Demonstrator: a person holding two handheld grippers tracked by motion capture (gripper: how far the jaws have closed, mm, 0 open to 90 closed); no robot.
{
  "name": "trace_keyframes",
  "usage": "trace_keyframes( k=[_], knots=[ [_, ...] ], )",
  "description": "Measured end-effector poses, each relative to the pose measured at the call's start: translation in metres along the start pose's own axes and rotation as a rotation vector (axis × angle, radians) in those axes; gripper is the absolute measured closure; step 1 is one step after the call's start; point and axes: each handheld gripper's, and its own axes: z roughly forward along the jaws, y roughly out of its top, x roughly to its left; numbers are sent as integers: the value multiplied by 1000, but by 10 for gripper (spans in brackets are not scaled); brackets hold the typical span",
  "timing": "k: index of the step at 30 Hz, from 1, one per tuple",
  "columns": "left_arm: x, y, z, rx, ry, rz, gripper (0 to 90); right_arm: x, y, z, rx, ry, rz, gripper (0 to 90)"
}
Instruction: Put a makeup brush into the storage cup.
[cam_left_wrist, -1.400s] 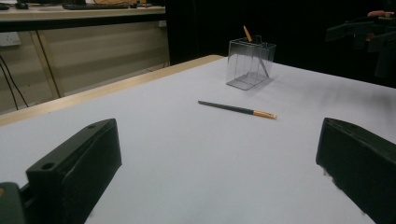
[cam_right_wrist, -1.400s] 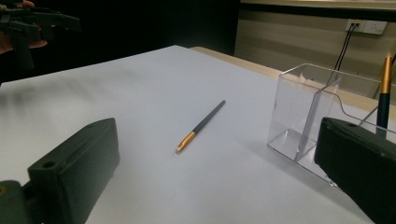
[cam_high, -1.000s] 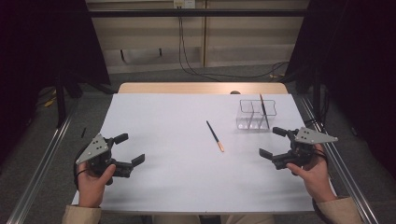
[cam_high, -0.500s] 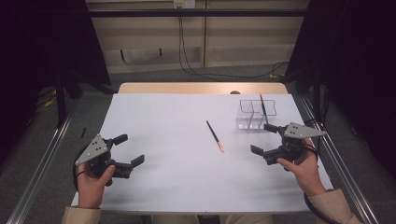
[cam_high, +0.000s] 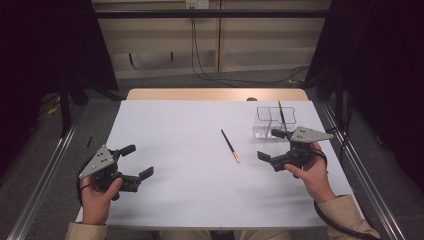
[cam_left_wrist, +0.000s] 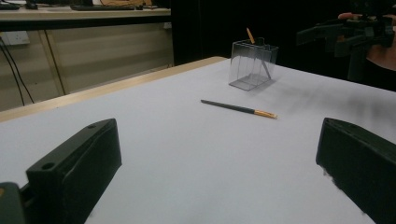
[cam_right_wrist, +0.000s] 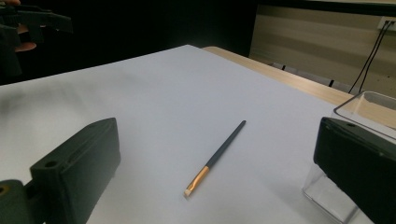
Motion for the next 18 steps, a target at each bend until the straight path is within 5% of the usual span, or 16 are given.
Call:
trace_keyframes(
  k=[18],
  knots=[
    [-1, 3, 3, -6, -13, 6, 0, 1, 6, 31, 27, 5, 8, 12]
  ],
)
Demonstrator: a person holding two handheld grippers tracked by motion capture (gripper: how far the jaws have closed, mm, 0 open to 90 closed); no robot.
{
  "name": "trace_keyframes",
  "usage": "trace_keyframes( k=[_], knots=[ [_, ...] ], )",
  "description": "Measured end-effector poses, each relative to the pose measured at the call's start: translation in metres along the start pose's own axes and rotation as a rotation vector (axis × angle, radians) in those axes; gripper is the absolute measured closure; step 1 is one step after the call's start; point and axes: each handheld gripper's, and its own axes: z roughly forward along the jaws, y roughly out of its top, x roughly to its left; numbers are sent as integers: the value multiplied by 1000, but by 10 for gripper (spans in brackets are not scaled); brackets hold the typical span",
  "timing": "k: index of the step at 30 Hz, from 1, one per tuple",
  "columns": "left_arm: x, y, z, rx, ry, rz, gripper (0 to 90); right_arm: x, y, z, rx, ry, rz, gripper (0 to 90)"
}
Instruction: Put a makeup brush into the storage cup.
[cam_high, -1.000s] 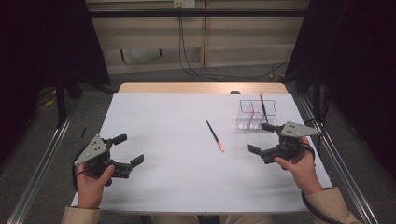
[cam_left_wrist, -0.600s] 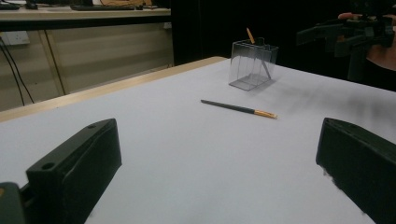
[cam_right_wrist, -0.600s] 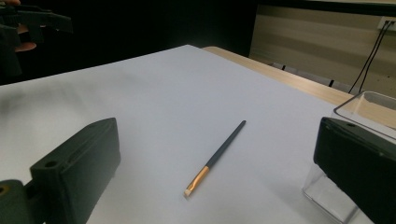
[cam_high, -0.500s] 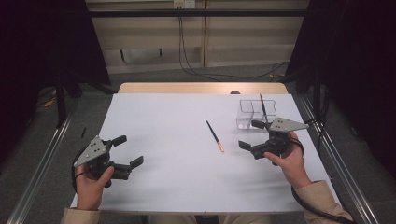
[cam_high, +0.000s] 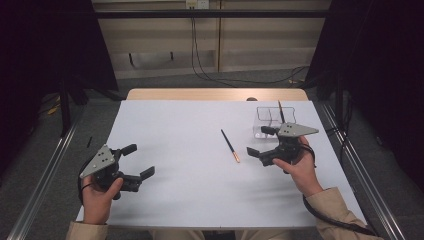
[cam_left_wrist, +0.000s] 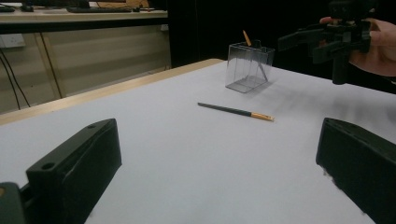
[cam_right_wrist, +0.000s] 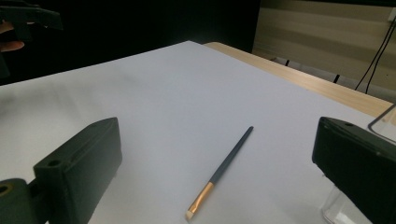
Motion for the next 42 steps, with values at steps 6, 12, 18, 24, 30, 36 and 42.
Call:
trace_keyframes(
  k=[6, 12, 18, 24, 30, 36, 42],
  knots=[
    [0, -1, -2, -2, 0, -4, 0, -1, 0, 11, 12, -5, 4, 12],
    [-2, -2, -6, -2, 14, -3, 0, -2, 0, 21, 13, 0, 8, 13],
    [-1, -2, -5, 1, 12, -7, 0, -3, 1, 30, 15, -5, 12, 13],
    [-1, -2, -1, 9, 5, -4, 0, -1, 3, 38, 36, -4, 7, 13],
    [-2, -2, -1, 12, 4, -2, 0, 0, 6, 47, 47, 0, 3, 13],
    [-2, -2, -2, 9, 5, -2, 0, 1, 7, 57, 62, 4, 2, 13],
    [-1, -2, -2, 10, 7, -1, 0, 2, 7, 65, 92, 12, 7, 14]
  ],
)
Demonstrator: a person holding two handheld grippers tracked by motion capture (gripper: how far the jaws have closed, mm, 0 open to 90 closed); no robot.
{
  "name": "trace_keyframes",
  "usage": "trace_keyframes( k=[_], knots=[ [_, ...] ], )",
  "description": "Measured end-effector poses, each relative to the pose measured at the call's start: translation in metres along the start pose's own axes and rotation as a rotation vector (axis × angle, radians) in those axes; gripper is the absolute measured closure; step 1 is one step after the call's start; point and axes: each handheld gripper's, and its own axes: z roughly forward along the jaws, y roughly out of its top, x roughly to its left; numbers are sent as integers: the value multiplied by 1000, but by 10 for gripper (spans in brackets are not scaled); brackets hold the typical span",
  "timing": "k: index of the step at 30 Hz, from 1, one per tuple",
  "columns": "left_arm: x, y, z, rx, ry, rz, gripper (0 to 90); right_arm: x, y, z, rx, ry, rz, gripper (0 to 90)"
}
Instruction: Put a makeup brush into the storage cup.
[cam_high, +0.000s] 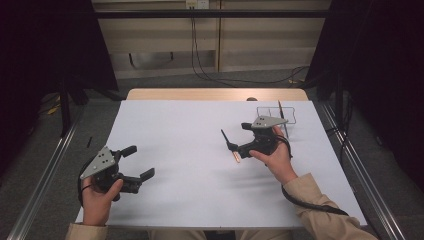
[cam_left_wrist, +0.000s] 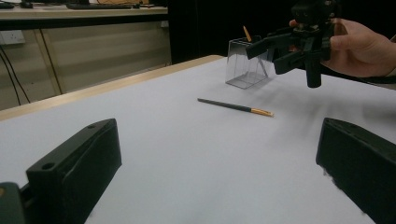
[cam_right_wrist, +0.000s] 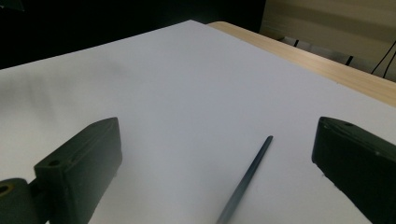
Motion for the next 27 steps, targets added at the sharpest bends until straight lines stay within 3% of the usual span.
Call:
trace_keyframes(
  k=[4, 12, 19, 27],
  knots=[
    [0, 0, 1, 0, -4, -3, 0, 0, 0, 3, 11, -2, -1, 14],
    [1, 1, 5, 4, -10, -1, 0, -1, -1, 8, 83, -7, 9, 34],
    [1, 1, 7, 6, -18, -1, 0, 0, -2, 14, 187, -10, 23, 78],
    [1, 1, 7, 4, -19, -4, 0, 1, -2, 23, 341, -9, 40, 129]
  ],
)
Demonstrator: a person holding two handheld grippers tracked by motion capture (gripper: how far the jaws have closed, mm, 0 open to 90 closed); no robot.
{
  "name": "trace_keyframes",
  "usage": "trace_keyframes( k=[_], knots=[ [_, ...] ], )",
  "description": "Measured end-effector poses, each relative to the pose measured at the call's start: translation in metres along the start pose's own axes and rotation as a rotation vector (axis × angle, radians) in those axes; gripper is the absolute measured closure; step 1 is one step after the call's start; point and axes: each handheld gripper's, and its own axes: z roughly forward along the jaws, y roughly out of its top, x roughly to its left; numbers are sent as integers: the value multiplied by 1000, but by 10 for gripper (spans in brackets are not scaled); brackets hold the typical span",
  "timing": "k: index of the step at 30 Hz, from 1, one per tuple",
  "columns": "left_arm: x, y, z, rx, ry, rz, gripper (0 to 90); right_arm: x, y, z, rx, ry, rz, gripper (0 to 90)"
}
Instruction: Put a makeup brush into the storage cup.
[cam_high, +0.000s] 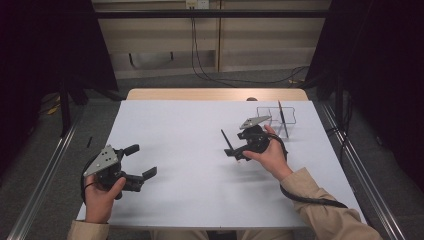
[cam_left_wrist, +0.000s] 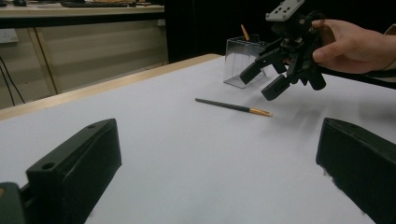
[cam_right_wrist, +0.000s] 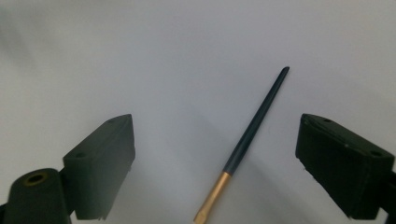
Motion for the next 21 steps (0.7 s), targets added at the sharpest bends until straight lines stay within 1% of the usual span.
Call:
trace_keyframes(
  k=[3, 5, 7, 8, 9, 10, 13, 16, 18, 20, 21],
  knots=[
    [0, 0, 0, 3, 0, 1, 0, 1, 2, 2, 50, -7, -1, 149],
    [0, 0, 0, 3, 1, 0, 0, 1, 3, 4, 79, -14, -13, 171],
    [0, 0, 0, 1, -1, -2, 0, 0, 3, 6, 92, -8, -8, 218],
    [0, 0, 0, 1, -1, -1, 0, 0, 3, 6, 105, -9, -3, 236],
    [0, 0, 0, 2, 0, -1, 0, 0, 3, 6, 119, -14, -8, 248],
    [0, 0, 0, 3, 0, -2, 0, 0, 3, 7, 136, -20, -10, 253],
    [1, 0, 1, 3, -3, -1, 0, 1, 4, 9, 206, -29, 14, 280],
    [1, 0, 1, 2, -5, 0, 0, 2, 4, 10, 257, -38, 2, 352],
    [1, 0, 1, 5, -1, 1, 0, 2, 4, 11, 262, -40, 5, 362],
    [1, -1, 2, 3, -7, 0, 0, 3, 4, 11, 274, -38, 17, 414],
    [1, -1, 2, 3, -7, 0, 0, 3, 4, 11, 280, -42, 14, 438]
  ],
)
